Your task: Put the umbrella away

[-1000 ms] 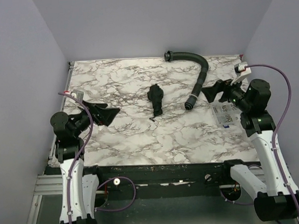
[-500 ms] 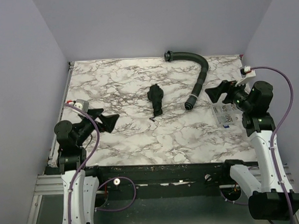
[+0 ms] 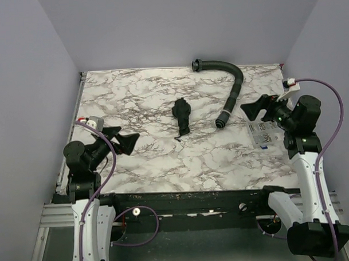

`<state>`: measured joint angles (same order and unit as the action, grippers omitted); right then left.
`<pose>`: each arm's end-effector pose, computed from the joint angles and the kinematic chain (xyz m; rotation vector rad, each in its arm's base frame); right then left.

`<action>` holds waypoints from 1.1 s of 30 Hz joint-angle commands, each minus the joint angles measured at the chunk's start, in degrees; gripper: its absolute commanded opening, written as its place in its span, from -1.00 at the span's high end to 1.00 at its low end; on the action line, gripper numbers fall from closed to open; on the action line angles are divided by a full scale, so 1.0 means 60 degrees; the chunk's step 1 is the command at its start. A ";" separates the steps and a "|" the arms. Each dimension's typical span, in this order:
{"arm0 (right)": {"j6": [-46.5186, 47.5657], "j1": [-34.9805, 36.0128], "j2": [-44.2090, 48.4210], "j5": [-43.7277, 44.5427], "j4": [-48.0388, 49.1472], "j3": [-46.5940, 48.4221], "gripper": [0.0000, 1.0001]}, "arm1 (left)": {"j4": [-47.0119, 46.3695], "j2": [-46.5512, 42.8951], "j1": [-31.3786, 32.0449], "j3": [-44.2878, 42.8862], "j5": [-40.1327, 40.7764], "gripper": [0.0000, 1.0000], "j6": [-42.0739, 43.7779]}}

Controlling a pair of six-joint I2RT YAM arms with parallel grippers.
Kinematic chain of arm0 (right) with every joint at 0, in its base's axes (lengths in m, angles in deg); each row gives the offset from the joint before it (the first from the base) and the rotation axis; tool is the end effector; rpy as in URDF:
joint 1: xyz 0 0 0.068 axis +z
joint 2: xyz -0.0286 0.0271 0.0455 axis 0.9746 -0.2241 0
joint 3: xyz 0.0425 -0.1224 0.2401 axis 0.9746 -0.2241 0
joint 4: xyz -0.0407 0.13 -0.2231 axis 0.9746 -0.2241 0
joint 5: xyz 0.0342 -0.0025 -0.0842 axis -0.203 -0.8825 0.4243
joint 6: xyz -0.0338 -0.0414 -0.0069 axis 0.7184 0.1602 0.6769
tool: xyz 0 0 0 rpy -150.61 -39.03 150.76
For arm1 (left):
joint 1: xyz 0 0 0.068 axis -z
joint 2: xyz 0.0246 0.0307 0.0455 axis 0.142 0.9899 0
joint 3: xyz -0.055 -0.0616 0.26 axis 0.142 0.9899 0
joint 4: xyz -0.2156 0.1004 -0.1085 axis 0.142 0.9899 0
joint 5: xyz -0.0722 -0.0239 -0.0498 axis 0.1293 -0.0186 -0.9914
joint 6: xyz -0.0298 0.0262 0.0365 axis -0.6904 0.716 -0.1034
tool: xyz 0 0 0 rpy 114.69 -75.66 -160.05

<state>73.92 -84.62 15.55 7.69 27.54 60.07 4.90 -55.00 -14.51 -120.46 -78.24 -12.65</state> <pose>0.1974 -0.0062 0.3524 -0.1263 1.7752 0.5817 0.1191 -0.0101 0.3119 0.1709 1.6415 -0.7633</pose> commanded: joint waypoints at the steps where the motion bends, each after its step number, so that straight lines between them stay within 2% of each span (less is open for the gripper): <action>1: -0.0099 -0.0144 0.0150 -0.0310 0.0248 -0.0066 -1.00 | -0.0184 -0.0039 0.0055 0.0112 0.0060 -0.97 -0.0125; 33: -0.0049 -0.0378 0.0265 -0.0321 0.0262 -0.0228 -1.00 | -0.0154 -0.0064 0.0069 0.0125 0.0093 -0.97 -0.0185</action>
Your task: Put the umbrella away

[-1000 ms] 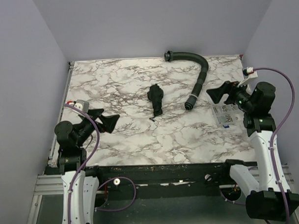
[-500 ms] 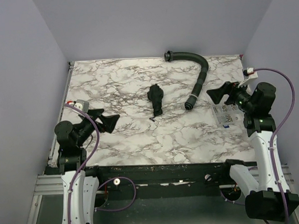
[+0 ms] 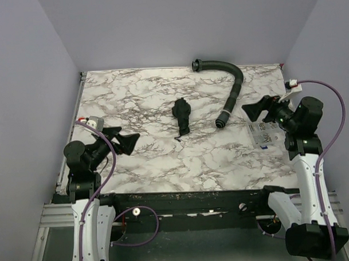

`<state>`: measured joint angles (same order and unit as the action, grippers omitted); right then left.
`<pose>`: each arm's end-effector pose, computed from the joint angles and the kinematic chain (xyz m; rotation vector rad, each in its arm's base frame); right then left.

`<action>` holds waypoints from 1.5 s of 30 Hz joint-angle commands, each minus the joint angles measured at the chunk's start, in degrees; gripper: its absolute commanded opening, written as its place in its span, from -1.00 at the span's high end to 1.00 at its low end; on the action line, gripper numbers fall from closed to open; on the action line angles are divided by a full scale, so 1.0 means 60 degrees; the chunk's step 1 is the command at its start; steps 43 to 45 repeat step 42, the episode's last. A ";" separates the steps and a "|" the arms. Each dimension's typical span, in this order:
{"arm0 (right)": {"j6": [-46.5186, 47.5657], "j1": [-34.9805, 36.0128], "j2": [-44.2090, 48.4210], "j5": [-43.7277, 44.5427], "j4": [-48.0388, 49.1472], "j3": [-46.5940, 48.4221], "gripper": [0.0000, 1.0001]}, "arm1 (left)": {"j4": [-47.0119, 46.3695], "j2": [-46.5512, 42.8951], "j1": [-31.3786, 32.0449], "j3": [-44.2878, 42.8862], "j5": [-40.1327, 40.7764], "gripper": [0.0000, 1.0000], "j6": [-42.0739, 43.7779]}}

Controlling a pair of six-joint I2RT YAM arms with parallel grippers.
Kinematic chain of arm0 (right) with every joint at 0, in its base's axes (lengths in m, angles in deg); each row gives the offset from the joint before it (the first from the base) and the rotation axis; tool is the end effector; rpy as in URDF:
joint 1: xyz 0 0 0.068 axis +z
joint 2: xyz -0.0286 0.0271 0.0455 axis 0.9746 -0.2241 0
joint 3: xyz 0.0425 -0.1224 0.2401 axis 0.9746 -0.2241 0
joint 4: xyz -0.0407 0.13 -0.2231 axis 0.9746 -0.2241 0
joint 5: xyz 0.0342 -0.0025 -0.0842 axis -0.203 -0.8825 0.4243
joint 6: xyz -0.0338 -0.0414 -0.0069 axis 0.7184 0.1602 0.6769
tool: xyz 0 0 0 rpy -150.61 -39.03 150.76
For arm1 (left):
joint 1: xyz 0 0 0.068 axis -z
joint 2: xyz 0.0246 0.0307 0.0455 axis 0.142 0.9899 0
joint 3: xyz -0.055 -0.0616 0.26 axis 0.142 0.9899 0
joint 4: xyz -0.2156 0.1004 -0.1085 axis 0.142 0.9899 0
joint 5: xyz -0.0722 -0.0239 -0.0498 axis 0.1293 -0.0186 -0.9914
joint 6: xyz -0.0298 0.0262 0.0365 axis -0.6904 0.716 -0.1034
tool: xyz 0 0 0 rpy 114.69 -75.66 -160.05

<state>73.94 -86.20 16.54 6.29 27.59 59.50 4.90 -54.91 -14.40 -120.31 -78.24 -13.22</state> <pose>0.1931 -0.0102 0.3522 -0.1232 1.7653 0.5807 0.1196 -0.0103 0.3108 0.1626 1.6473 -0.7735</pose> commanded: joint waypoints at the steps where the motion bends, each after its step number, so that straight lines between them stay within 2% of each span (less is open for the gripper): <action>1: -0.0049 -0.0116 0.0101 -0.0088 0.0255 -0.0149 -1.00 | -0.0154 -0.0079 0.0056 0.0103 0.0090 -0.97 -0.0091; 45: -0.0018 -0.0195 0.0072 0.0125 0.0343 -0.0284 -1.00 | -0.0168 -0.0059 0.0047 0.0108 0.0070 -0.97 -0.0105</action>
